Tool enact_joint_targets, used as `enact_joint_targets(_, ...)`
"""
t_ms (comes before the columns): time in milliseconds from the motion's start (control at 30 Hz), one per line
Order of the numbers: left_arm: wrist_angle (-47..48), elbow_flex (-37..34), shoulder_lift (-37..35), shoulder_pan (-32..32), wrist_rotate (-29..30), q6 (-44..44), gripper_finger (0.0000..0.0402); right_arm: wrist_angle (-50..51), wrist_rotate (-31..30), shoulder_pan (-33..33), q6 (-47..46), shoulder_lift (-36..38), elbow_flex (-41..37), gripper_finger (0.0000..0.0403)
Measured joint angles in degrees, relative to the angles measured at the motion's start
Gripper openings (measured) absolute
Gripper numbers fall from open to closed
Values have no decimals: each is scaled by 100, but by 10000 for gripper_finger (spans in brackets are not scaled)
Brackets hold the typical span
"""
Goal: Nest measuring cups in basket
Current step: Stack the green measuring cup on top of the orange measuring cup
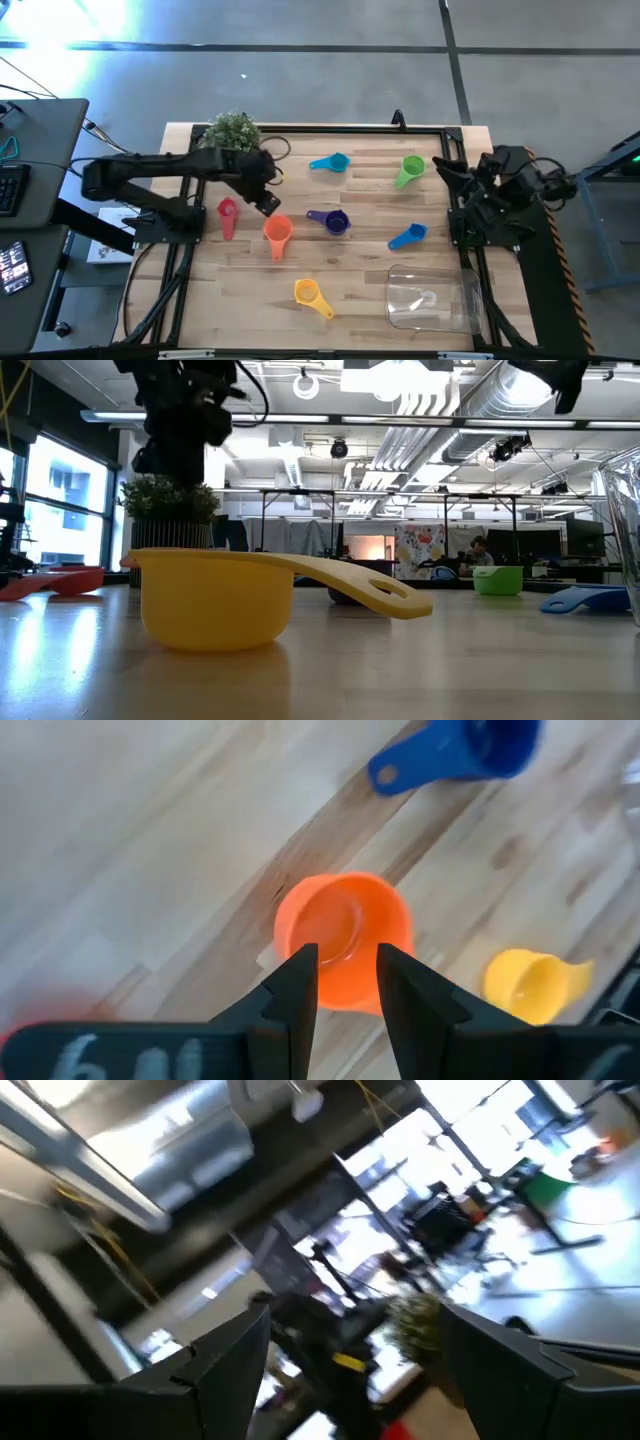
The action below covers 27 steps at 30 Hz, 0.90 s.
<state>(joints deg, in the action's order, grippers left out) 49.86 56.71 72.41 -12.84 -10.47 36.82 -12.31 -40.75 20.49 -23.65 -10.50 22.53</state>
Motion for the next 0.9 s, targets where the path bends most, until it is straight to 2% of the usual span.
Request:
enact_joint_targets(100,7,0,-365,-84,-67,-170,97,888,-342,0,-211,-616,800,279)
enact_joint_targets(233,6,0,-834,-175,-98,-218,97,2229,-707,0,-952,-1460,1881,279)
enact_joint_targets(433,-11,0,-1474,-217,-101,-452,97,4360,-1165,-3,-2622,-2653,3281,279)
enact_joint_targets(533,-25,0,-1715,-217,-101,-494,97,5448,-1129,-128,-3599,-3207,3833,279)
enact_joint_targets(667,-39,0,-1951,-217,-99,-639,97,6940,-588,-489,-5191,-3890,4279,279)
enact_joint_targets(800,-36,0,-2060,-216,-99,-673,97,8174,557,-985,-6691,-4378,4253,279)
enact_joint_targets(900,-35,0,-2083,-214,-98,-807,97,8801,1321,-1327,-7426,-4633,4026,279)
